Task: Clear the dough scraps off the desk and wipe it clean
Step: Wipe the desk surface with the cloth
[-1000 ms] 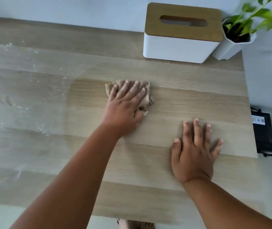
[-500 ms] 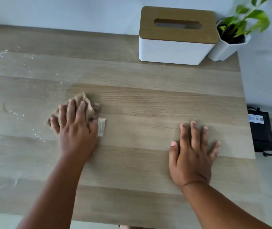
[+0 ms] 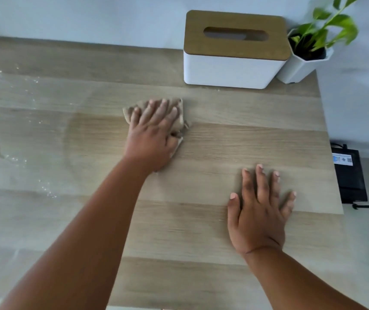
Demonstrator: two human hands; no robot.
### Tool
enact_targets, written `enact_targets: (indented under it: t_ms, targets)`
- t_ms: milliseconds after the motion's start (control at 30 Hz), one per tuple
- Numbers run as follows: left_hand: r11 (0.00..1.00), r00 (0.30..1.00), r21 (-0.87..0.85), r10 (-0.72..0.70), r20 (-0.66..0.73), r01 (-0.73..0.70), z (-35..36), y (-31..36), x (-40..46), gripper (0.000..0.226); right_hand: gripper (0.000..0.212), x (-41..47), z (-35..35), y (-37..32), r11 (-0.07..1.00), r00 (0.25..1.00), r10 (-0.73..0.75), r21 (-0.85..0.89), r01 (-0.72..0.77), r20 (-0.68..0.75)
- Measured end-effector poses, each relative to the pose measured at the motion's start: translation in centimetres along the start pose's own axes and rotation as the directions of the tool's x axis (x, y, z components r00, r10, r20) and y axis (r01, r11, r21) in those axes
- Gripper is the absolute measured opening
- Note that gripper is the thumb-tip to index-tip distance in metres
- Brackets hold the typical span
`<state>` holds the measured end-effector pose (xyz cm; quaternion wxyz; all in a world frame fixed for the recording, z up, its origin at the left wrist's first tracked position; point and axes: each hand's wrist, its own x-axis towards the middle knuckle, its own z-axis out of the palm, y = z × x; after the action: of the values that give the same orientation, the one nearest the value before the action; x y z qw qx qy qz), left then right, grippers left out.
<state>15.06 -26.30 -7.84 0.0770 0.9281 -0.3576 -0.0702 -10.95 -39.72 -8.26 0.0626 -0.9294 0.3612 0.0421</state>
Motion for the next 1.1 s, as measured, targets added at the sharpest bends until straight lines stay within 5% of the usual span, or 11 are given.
enact_targets:
  t_ms: [133, 267, 400, 533, 667, 867, 1100]
  targets:
    - [0.997, 0.993, -0.011, 0.073, -0.091, -0.074, 1.5, 0.4, -8.0, 0.069, 0.063, 0.0, 0.1, 0.1, 1.0, 1.0, -0.003, 0.012, 0.004, -0.011]
    - [0.996, 0.992, -0.039, -0.086, -0.097, 0.083, 0.9, -3.2, -10.6, 0.072, 0.064, 0.0, 0.2, 0.1, 1.0, 1.0, -0.007, -0.001, 0.007, -0.004]
    - [0.938, 0.934, -0.062, -0.344, -0.098, 0.34, -0.8, -6.5, -4.7, 0.075, 0.064, 0.1, 0.1, 0.1, 1.0, 1.0, -0.009, -0.002, 0.009, -0.007]
    - [0.903, 0.905, -0.065, -0.426, 0.01, 0.425, -2.1, -8.6, 4.5, 0.08, 0.066, 0.2, 0.1, 0.1, 1.0, 1.0, -0.005, -0.005, 0.006, 0.014]
    - [0.931, 0.926, 0.001, -0.364, 0.098, 0.366, -2.2, -7.3, 9.2, 0.078, 0.065, 0.2, 0.2, 0.1, 1.0, 1.0, -0.001, -0.001, 0.001, 0.006]
    - [0.999, 0.999, 0.005, -0.037, 0.038, 0.037, -1.1, -0.1, 2.3, 0.088, 0.065, 0.0, 0.2, 0.1, 1.0, 1.0, -0.009, -0.003, 0.009, -0.019]
    - [0.998, 0.994, 0.006, -0.069, -0.082, 0.07, 2.2, 5.2, -13.0, 0.074, 0.063, 0.0, 0.4, 0.2, 1.0, 0.999, -0.017, -0.001, 0.017, -0.032]
